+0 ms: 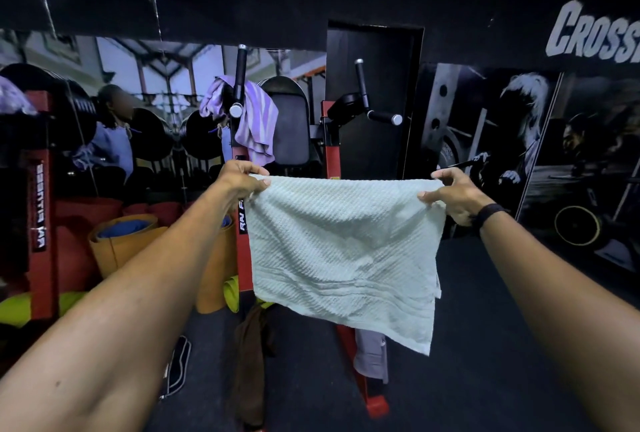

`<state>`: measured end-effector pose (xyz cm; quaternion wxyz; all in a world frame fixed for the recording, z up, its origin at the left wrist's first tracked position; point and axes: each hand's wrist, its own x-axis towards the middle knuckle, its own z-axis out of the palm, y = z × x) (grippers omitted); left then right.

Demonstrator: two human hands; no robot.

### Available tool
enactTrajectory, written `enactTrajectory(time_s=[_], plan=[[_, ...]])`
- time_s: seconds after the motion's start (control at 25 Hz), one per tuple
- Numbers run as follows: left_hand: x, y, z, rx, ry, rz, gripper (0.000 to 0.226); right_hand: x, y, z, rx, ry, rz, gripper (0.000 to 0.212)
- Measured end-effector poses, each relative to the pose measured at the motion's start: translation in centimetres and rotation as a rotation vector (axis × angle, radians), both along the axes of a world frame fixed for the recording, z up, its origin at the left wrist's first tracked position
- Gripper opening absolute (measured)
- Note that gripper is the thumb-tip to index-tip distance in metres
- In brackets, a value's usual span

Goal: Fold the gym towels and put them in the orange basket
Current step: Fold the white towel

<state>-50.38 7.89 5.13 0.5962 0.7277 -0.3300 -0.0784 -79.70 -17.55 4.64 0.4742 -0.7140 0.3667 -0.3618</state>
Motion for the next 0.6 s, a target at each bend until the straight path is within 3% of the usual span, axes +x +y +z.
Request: enactTrajectory(time_s=[0.12, 0.32, 0.4, 0.48, 0.6], plan=[[0.5, 0.7, 0.0, 0.036, 0.008, -0.062, 0.019, -0.8, 0.7, 0.4, -0.080, -0.007, 0.065, 0.039], [0.4, 0.9, -0.4, -0.075, 0.052, 0.105, 0.008, -2.5, 0.8, 1.9, 0.199, -0.097, 0.392, 0.059], [0.7, 1.0, -0.3, -0.110, 0.062, 0.175, 0.008, -3.1, 1.2, 2.2, 0.144, 0.033, 0.479, 0.059], [1.2, 0.9, -0.4, -0.092, 0.014, 0.203, 0.004, -3.2, 1.2, 1.8, -0.005, 0.296, 0.413, 0.048], [1.5, 0.9, -0.7, -0.038, -0.096, 0.217, 0.003, -2.5, 0.3, 0.3, -0.196, 0.376, 0.243, 0.022]])
